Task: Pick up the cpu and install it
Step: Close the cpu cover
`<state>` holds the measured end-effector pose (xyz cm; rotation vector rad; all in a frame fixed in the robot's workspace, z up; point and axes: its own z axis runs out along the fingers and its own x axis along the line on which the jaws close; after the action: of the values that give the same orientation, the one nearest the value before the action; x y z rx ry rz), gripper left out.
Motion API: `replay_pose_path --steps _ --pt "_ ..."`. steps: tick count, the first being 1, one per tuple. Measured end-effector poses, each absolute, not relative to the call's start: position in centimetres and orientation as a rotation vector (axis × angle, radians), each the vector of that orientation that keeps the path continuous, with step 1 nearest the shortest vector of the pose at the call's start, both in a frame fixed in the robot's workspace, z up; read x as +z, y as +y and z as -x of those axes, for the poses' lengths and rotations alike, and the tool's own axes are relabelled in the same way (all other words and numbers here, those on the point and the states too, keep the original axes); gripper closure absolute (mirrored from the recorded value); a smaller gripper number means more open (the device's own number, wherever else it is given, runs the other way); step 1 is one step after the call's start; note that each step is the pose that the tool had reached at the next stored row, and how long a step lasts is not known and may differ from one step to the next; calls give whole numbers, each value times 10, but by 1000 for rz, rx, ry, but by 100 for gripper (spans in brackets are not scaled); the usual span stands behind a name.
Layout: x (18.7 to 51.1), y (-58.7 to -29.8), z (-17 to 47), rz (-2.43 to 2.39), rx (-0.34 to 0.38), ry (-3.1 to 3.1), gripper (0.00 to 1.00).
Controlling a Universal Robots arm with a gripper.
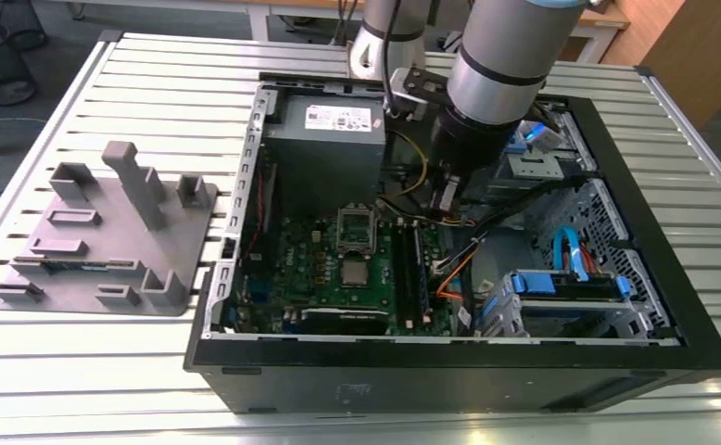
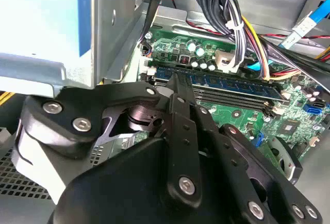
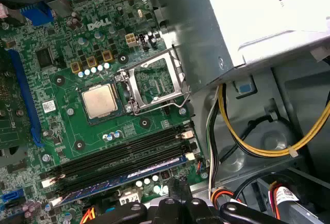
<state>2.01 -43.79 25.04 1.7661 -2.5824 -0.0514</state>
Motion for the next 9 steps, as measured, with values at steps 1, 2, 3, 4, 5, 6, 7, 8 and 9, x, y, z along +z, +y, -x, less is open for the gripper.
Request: replay_pose_path --steps 1,2,3,4,5,6,7,8,9 --pt "250 -438 -20 -1766 -51 -2582 89" --pt "250 -438 -21 -1766 -51 -2582 89" --pt "250 -438 -30 -1766 -51 -2583 89" --pt "250 -438 -26 -1767 -50 -2583 89" --pt "250 -438 -22 -1767 -50 -2584 89" --pt "250 -438 -18 -1768 -49 -2585 89" --pt "250 -438 -15 -1768 -48 -2585 89" --pt "250 -438 -13 -1768 -48 -2585 89" --pt "250 -438 -12 -1768 -48 -2585 89"
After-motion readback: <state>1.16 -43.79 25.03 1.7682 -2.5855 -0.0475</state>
